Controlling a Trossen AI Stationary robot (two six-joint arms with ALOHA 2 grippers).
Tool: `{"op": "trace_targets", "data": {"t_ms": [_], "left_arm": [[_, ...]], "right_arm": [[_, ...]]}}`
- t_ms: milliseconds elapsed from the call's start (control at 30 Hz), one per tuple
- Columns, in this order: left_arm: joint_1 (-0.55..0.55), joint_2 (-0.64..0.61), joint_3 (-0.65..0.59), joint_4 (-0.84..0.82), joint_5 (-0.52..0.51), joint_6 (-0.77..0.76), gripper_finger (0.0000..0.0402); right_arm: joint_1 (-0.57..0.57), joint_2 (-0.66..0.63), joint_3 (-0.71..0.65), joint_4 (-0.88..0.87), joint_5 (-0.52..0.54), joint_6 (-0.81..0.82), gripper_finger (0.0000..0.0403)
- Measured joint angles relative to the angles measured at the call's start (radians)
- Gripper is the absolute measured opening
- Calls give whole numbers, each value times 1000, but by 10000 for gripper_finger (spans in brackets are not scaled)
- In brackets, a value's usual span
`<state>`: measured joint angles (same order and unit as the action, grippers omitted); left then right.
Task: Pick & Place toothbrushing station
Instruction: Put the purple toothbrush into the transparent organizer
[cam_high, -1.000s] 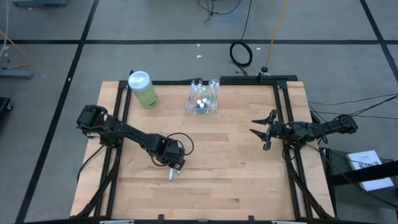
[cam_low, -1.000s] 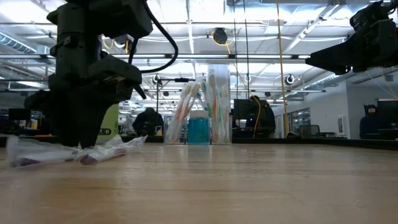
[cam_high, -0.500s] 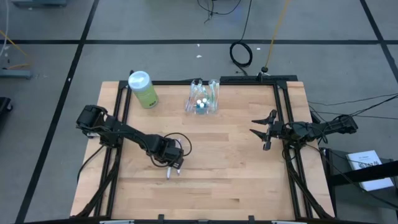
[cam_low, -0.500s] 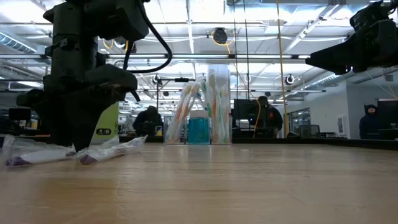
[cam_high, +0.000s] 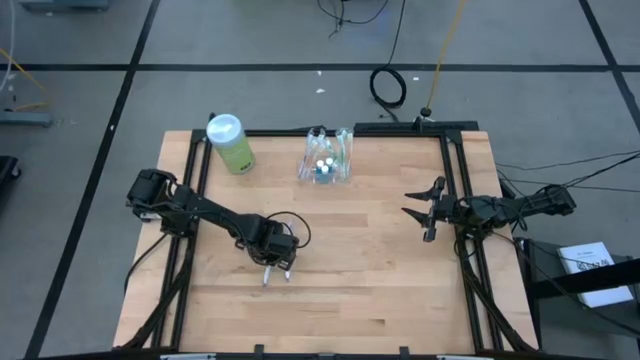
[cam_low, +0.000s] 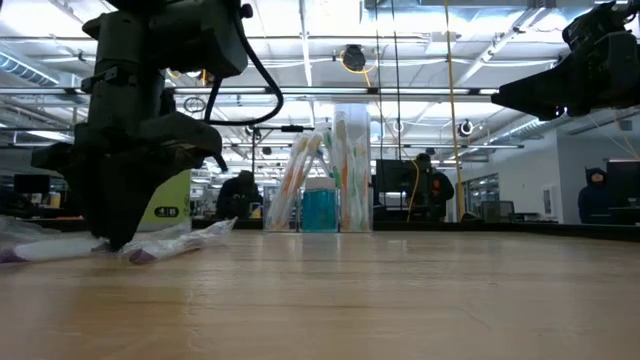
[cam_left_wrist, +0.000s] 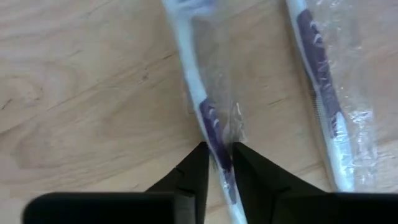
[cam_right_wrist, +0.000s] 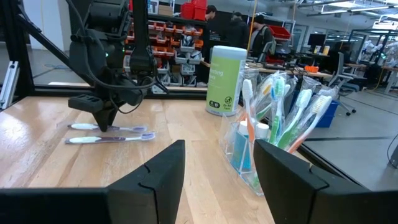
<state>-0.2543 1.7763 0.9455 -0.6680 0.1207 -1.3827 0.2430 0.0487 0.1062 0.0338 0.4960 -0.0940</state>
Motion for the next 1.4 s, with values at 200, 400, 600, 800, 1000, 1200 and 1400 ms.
{"op": "trace_targets", "data": {"t_ms": [200,400,600,800,1000,1200,1400], "left_arm": [[13,-42,-6,-14,-7,29,28],[11,-96,-11,-70,-110,77,15],[15,-198,-10,-105,-236,110,6],[19,-331,-8,-69,-414,224,9],[42,-448,-8,55,-644,419,12],[89,-487,-8,344,-826,901,7],[176,-470,-7,578,-833,1281,13]], "right_arm": [[0,0,0,0,0,0,183],[0,0,0,0,0,0,183],[0,0,0,0,0,0,183],[0,0,0,0,0,0,183],[0,0,0,0,0,0,183],[0,0,0,0,0,0,183],[0,0,0,0,0,0,183]]}}
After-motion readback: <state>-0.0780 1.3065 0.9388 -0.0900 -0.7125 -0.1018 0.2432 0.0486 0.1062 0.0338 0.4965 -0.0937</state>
